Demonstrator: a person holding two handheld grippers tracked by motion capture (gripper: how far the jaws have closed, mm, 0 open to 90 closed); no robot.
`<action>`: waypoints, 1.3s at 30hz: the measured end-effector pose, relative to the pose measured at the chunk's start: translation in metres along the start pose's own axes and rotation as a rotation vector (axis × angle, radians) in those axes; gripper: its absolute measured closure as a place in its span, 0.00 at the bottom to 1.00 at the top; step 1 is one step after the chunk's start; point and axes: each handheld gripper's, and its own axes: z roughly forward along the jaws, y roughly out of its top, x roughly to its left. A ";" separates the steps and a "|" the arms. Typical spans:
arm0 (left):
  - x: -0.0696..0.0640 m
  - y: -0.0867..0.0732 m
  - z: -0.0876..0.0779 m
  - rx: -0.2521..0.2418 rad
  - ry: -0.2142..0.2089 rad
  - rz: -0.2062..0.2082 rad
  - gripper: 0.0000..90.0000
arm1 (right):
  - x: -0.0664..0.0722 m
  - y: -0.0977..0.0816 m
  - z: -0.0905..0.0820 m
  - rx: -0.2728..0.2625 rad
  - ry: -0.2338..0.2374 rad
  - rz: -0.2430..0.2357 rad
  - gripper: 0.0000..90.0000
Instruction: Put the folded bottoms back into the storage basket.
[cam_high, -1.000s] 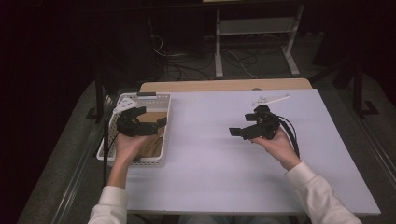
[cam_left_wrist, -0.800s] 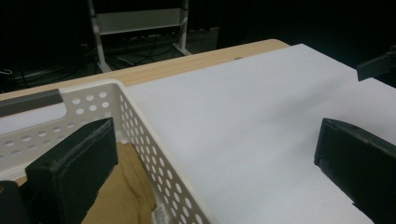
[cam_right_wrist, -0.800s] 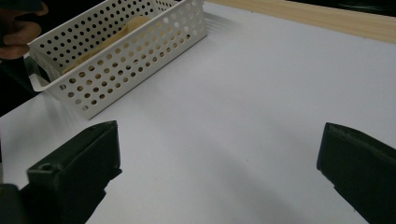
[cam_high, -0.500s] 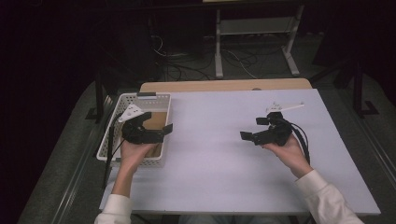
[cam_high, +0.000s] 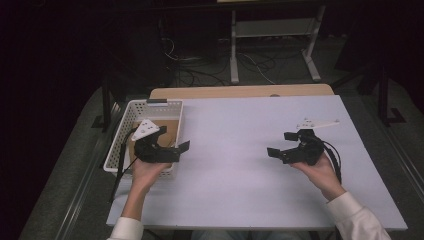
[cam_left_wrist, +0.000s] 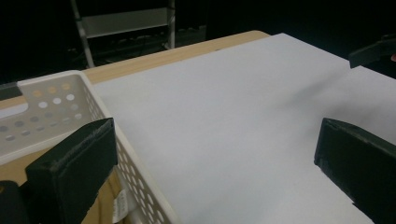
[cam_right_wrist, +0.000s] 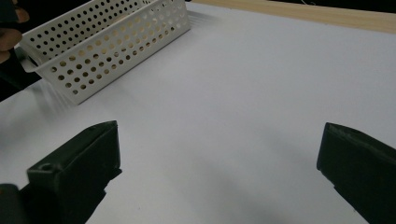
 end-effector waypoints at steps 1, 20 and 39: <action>-0.001 -0.001 0.000 0.000 0.000 0.002 0.00 | 0.000 -0.002 -0.001 0.000 0.000 0.003 0.00; -0.027 -0.022 -0.003 0.003 -0.032 0.046 0.00 | -0.001 -0.031 -0.019 -0.016 -0.027 -0.013 0.00; -0.042 -0.043 -0.004 0.033 -0.045 0.069 0.00 | 0.002 -0.053 -0.030 -0.027 -0.037 -0.032 0.00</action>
